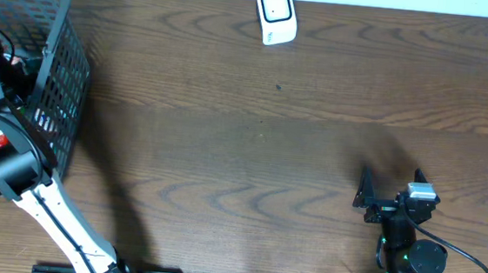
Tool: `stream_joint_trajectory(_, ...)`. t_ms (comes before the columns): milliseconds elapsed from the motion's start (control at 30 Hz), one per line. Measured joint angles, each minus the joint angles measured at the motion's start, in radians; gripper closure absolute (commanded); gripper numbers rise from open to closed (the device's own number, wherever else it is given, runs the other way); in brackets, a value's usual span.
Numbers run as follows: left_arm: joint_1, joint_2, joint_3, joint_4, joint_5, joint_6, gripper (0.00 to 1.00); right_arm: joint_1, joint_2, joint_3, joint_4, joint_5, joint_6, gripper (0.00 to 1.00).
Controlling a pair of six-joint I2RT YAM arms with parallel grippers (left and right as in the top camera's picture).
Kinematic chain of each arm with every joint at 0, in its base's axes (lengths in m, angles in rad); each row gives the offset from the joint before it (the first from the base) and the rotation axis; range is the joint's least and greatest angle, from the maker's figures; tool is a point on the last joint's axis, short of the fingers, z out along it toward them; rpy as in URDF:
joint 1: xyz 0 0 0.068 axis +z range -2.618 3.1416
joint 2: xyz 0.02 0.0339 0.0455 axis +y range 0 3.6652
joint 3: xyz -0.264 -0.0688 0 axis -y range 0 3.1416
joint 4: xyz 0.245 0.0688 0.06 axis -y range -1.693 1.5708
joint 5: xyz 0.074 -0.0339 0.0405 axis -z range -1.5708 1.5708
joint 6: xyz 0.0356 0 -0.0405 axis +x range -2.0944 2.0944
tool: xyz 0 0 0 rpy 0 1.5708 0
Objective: Scan the item barcode
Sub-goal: 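Grasp the green-lidded Knorr jar in the basket with the left gripper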
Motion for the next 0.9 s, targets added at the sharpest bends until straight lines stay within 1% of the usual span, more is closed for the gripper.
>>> stream_joint_trajectory(100, 0.016, 0.0, 0.0, 0.005, 0.039, 0.035, 0.07, 0.0, 0.0, 0.0, 0.0, 0.0, 0.0, 0.01)
stream_joint_trajectory(267, 0.029, -0.001, 0.0, 0.005, 0.069, 0.059, 0.07, 0.0, 0.0, 0.0, 0.0, 0.0, 0.0, 0.01)
stream_joint_trajectory(333, 0.029, -0.002, 0.0, 0.004, 0.073, 0.061, 0.11, 0.0, 0.0, 0.0, 0.0, 0.0, 0.0, 0.01)
stream_joint_trajectory(467, 0.03, -0.002, 0.0, 0.006, 0.073, 0.063, 0.26, 0.0, 0.0, 0.0, 0.0, 0.0, 0.0, 0.01)
stream_joint_trajectory(533, 0.031, -0.002, 0.0, 0.01, 0.073, 0.066, 0.32, 0.0, 0.0, 0.0, 0.0, 0.0, 0.0, 0.01)
stream_joint_trajectory(900, 0.031, -0.024, 0.0, 0.031, 0.073, 0.054, 0.38, 0.0, 0.0, 0.0, 0.0, 0.0, 0.0, 0.01)
